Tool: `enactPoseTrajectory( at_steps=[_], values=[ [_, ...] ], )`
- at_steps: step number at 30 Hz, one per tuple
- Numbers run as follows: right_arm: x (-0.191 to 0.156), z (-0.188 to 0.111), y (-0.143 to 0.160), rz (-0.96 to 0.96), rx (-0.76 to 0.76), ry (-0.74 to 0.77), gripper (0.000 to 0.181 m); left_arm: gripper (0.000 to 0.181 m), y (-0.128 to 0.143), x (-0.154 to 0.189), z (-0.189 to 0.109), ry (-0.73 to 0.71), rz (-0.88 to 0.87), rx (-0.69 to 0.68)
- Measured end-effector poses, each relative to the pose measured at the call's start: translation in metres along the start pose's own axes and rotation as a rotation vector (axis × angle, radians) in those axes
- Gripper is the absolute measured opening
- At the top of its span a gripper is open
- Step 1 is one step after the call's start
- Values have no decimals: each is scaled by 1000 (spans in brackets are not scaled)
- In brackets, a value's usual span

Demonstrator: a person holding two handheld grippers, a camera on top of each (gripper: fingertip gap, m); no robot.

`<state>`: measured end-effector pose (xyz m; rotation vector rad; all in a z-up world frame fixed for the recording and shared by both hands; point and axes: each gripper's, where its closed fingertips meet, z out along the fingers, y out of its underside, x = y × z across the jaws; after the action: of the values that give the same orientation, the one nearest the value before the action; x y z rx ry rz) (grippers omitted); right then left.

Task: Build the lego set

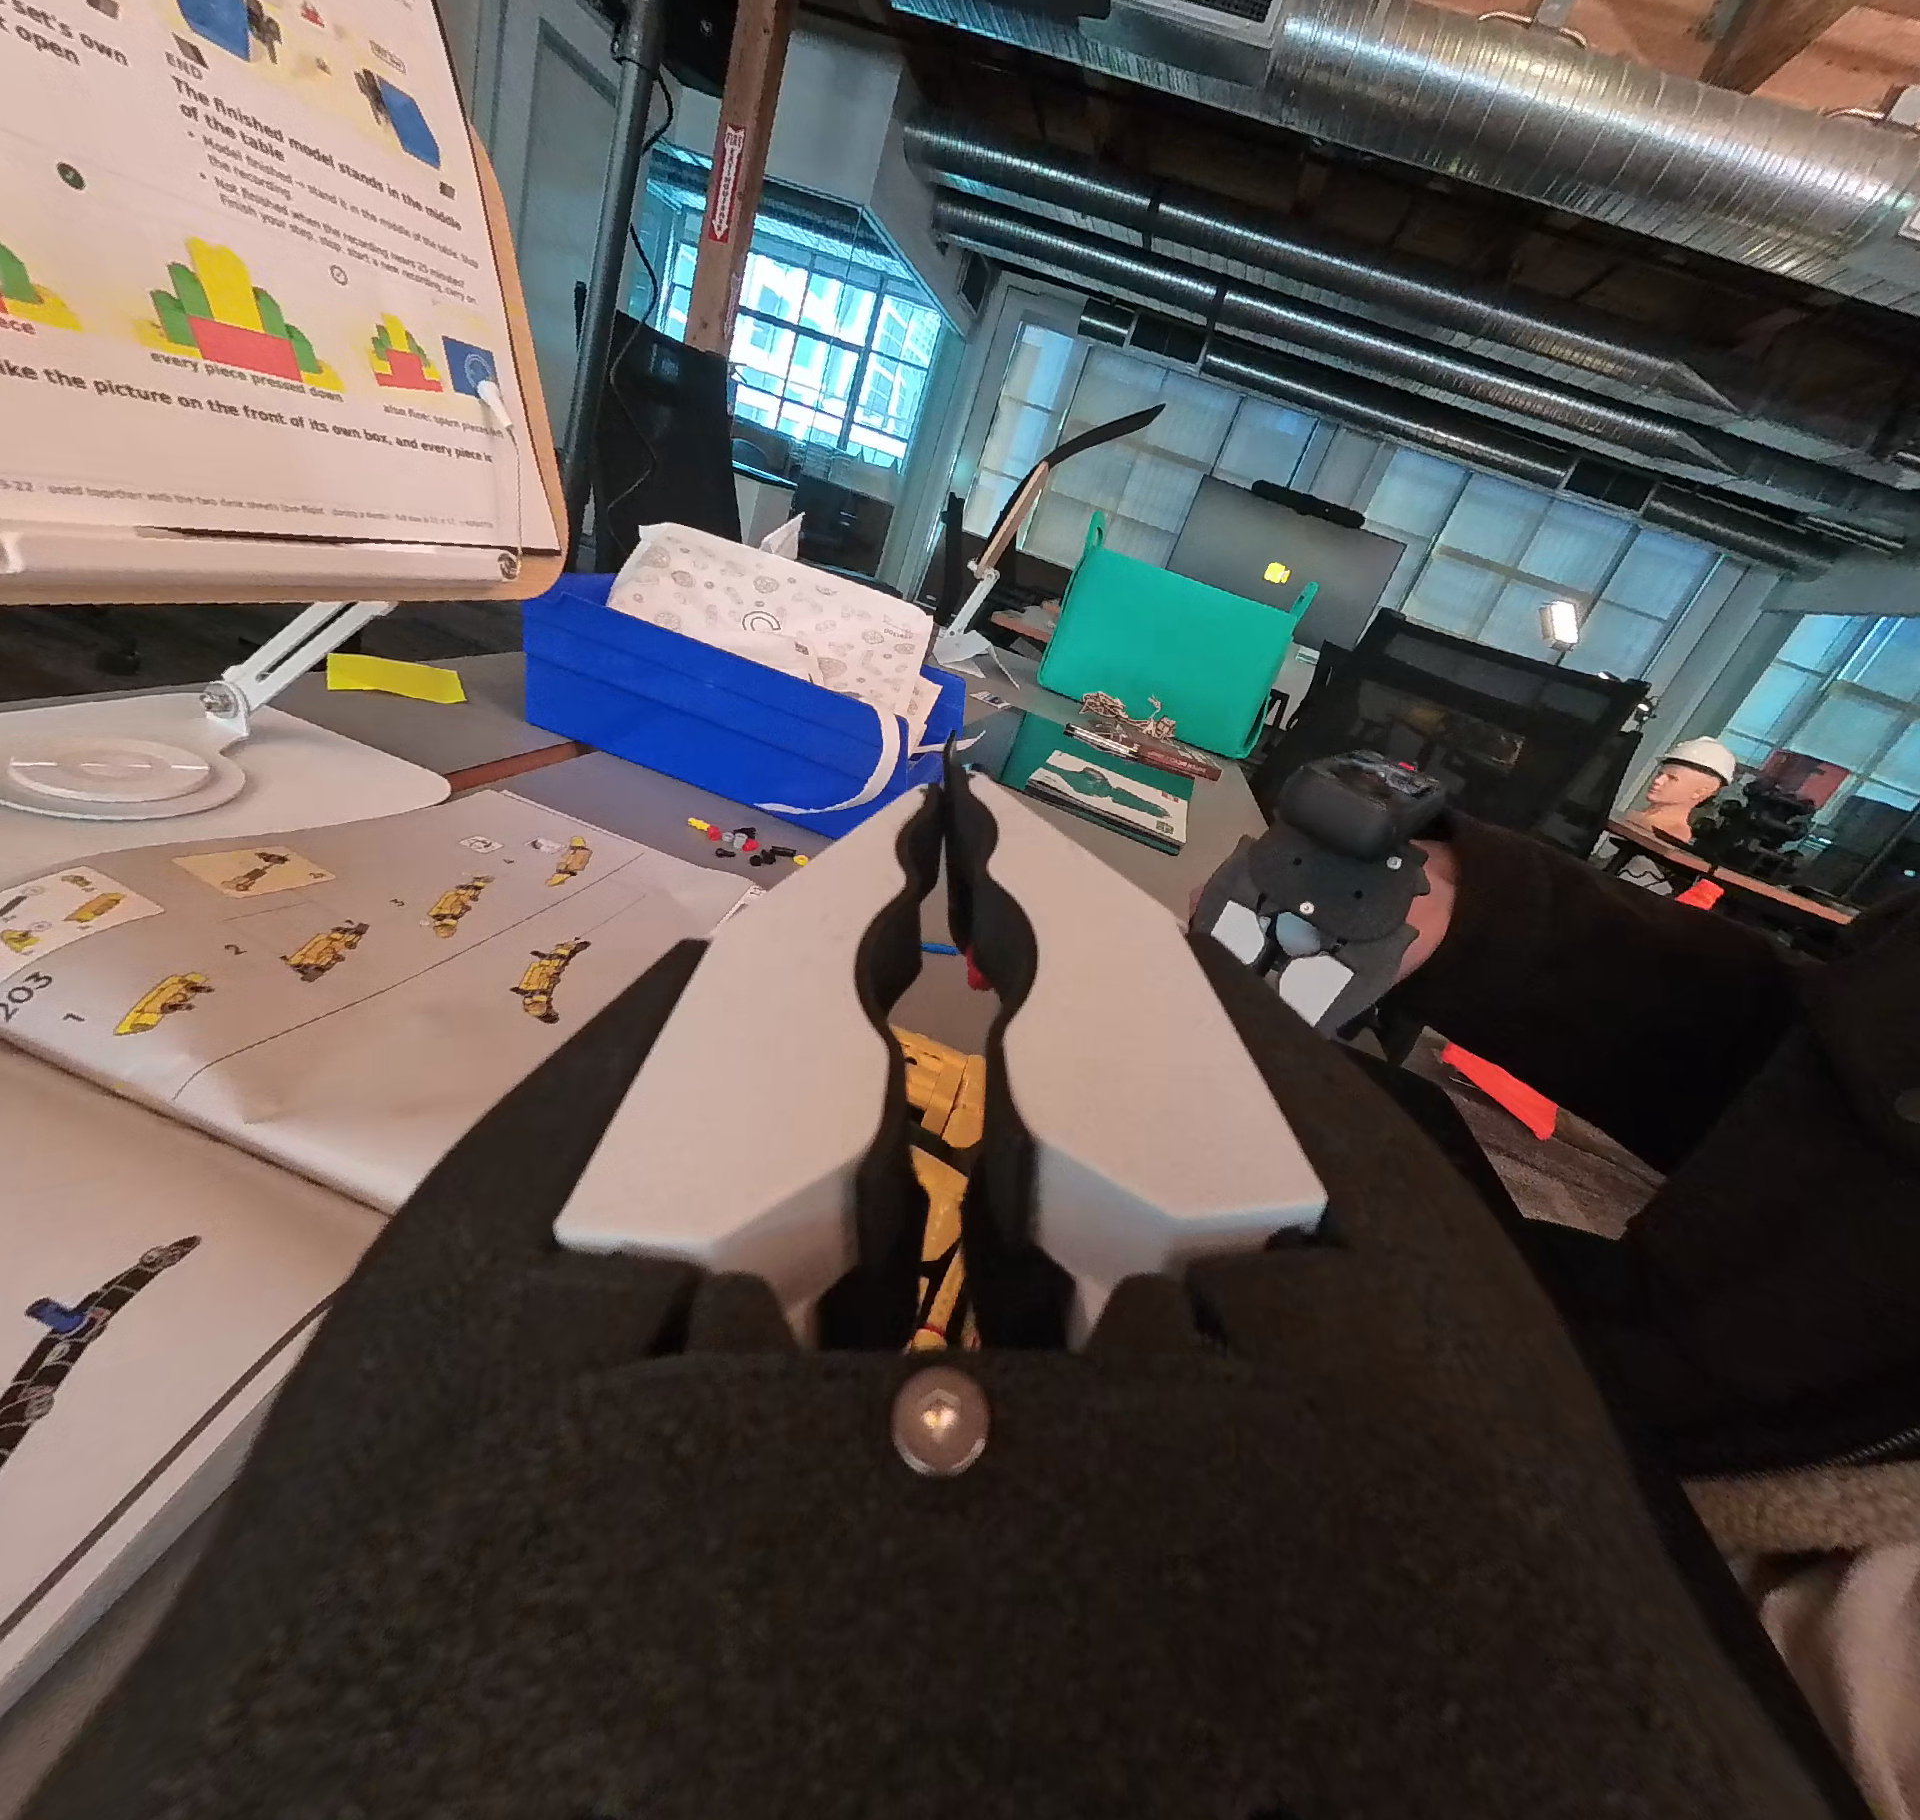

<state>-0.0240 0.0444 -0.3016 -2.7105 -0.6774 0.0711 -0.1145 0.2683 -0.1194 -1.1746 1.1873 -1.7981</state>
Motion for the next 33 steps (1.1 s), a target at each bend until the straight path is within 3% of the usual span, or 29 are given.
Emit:
enactPoseTrajectory(
  at_steps=[9,12,18,22,25,28,33],
  values=[
    [0,-2,-5,0,23,0,5,1,0,0,0,0,2,-2],
    [1,-14,-21,-28,122,19,4,1,1,1,0,5,-2,-6],
    [-3,-59,-104,76,648,-86,4,0,4,6,3,25,-10,-17],
    [15,-81,-170,162,935,-141,3,0,6,4,3,26,-23,-20],
    [18,-100,-218,126,997,-271,3,0,2,0,-1,24,-45,-2],
    [38,-100,-250,68,976,-260,4,0,-5,-5,-5,7,-59,25],
    [52,-84,-271,207,1071,-449,4,0,-13,-12,-14,-8,-83,56]
  ],
)
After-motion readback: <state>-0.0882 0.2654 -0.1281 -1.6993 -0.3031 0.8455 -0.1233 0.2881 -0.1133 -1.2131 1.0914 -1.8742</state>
